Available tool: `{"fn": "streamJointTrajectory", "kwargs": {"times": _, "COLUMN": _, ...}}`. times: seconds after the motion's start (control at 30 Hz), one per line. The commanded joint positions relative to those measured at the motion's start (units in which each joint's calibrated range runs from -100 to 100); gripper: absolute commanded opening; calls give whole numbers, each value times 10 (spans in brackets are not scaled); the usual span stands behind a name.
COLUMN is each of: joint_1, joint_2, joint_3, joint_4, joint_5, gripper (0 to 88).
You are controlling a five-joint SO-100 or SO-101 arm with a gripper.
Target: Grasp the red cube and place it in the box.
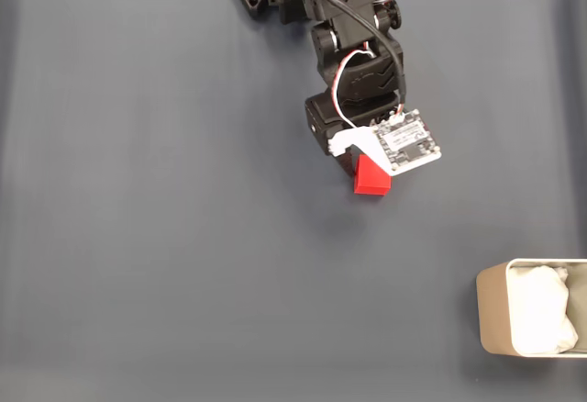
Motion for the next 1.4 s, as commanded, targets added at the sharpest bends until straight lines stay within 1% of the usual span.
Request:
{"fn": "streamJointTrajectory", "kwargs": {"times": 0.0, "joint_1": -8, "joint_2": -1, "joint_3": -34, "joint_4": -13, "joint_5": -8, "gripper": 386}}
{"fn": "streamJointTrajectory", "kwargs": {"times": 0.7, "joint_1": -16, "joint_2": -5, "joint_3": -39, "joint_4": -21, "joint_5": 4, "gripper": 388}}
{"fn": "streamJointTrajectory", "kwargs": {"times": 1.37, "joint_1": -29, "joint_2": 0, "joint_3": -42, "joint_4": -44, "joint_5": 5, "gripper": 389}}
